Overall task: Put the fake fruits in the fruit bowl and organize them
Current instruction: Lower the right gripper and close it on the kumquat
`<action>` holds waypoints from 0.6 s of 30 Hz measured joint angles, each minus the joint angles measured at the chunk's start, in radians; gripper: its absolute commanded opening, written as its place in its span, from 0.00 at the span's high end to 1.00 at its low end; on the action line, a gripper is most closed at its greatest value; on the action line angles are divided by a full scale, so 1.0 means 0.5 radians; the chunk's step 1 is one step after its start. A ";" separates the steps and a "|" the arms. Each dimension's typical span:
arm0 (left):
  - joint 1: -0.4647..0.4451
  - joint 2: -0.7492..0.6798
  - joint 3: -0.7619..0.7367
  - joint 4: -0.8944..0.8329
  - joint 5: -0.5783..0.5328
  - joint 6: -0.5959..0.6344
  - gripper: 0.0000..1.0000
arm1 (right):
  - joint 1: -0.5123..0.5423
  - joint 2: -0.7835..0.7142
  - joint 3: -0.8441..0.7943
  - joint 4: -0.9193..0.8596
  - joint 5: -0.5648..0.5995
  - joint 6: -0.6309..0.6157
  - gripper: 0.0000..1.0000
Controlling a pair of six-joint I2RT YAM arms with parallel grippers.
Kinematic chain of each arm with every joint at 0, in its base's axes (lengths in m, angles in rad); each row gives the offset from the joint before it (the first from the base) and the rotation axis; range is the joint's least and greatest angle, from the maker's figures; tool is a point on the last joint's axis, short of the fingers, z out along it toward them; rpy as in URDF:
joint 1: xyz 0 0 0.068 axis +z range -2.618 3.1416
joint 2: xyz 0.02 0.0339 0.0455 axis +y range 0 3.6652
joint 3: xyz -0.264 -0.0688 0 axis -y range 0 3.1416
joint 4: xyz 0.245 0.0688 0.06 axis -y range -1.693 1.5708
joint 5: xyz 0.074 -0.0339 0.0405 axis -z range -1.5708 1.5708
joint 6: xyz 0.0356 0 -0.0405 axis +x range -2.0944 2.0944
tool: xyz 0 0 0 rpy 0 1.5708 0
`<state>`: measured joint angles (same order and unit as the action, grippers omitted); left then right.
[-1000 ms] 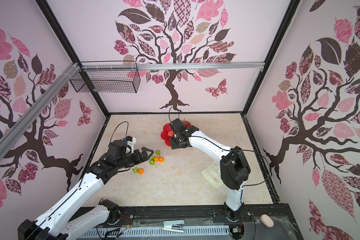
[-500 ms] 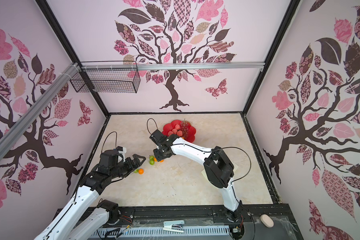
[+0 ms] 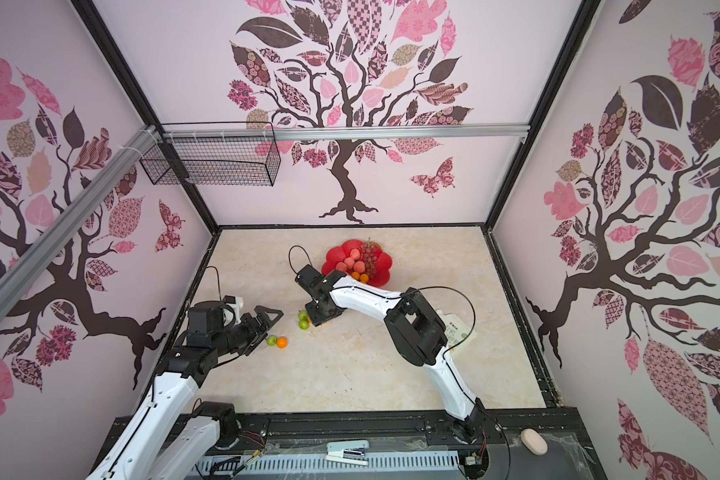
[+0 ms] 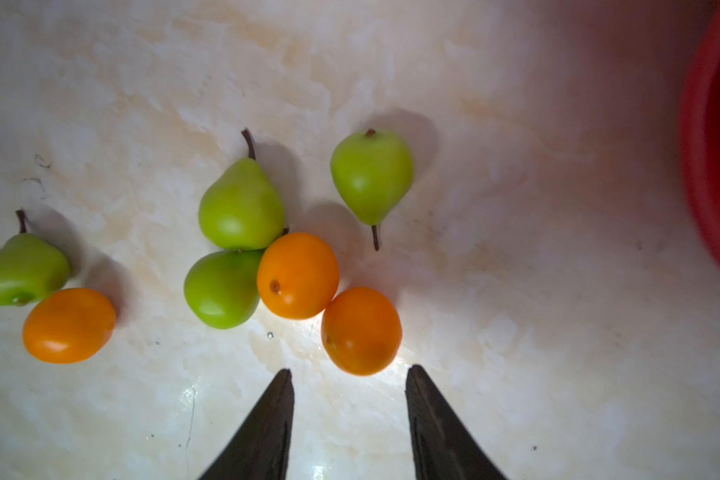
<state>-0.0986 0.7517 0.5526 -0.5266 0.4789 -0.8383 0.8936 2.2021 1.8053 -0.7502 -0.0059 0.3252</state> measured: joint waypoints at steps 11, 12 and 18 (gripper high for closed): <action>0.000 0.000 -0.040 0.024 0.034 0.000 0.02 | 0.000 0.128 0.121 -0.053 0.027 -0.034 0.53; 0.000 0.000 -0.040 0.026 0.034 0.000 0.02 | 0.000 0.137 0.124 -0.055 0.028 -0.035 0.53; 0.000 0.003 -0.040 0.033 0.041 0.000 0.02 | 0.000 0.175 0.138 -0.072 0.037 -0.040 0.54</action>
<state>-0.0986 0.7532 0.5323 -0.5102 0.4995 -0.8383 0.8936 2.2894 1.8744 -0.7864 0.0124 0.3054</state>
